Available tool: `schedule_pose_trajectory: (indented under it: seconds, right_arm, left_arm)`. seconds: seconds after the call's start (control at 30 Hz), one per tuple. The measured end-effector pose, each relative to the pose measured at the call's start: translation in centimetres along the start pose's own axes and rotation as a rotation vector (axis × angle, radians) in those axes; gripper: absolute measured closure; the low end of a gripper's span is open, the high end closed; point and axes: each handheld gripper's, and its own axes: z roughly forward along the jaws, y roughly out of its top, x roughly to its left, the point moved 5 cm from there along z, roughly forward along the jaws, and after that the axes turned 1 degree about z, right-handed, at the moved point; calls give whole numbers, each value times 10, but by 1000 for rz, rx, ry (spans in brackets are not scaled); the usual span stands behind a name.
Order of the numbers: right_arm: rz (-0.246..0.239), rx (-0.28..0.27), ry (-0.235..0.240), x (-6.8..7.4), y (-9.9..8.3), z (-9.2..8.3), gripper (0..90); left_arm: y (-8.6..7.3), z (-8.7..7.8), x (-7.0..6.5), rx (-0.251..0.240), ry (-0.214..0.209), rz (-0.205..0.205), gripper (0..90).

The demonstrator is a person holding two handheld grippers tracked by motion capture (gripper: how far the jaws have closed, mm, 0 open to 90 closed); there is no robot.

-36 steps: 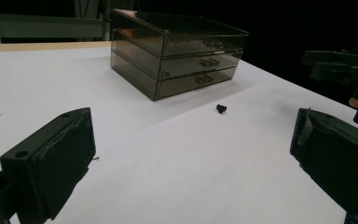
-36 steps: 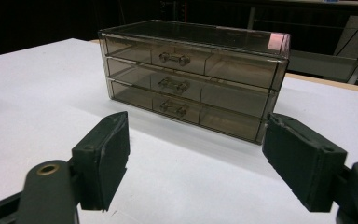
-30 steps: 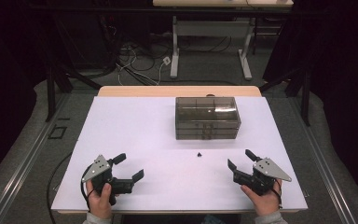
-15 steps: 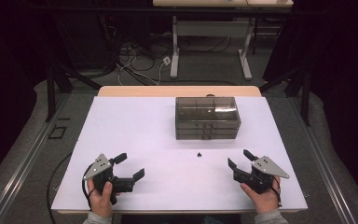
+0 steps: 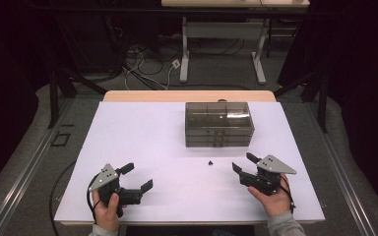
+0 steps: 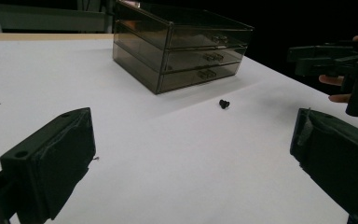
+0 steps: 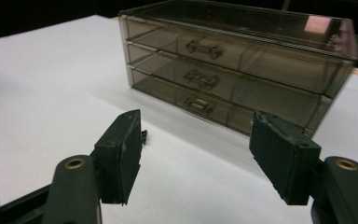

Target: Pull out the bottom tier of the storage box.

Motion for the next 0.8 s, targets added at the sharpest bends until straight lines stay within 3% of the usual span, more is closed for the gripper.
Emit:
schedule_pose_trajectory:
  seconds: [0.13, 0.23, 0.47, 0.8]
  right_arm:
    - [-20, 48, 18, 5, 3, 9, 352]
    - [-13, 105, 50, 12, 8, 23, 423]
    - [-16, 109, 33, 17, 18, 40, 477]
    - [-12, 189, 70, 30, 22, 73, 627]
  left_arm:
    - [0, 0, 2, -1, 5, -4, 4]
    - [-1, 0, 2, 5, 10, -6, 3]
    - [-3, -1, 1, 14, 17, -10, 4]
    - [-4, -7, 1, 13, 36, -3, 4]
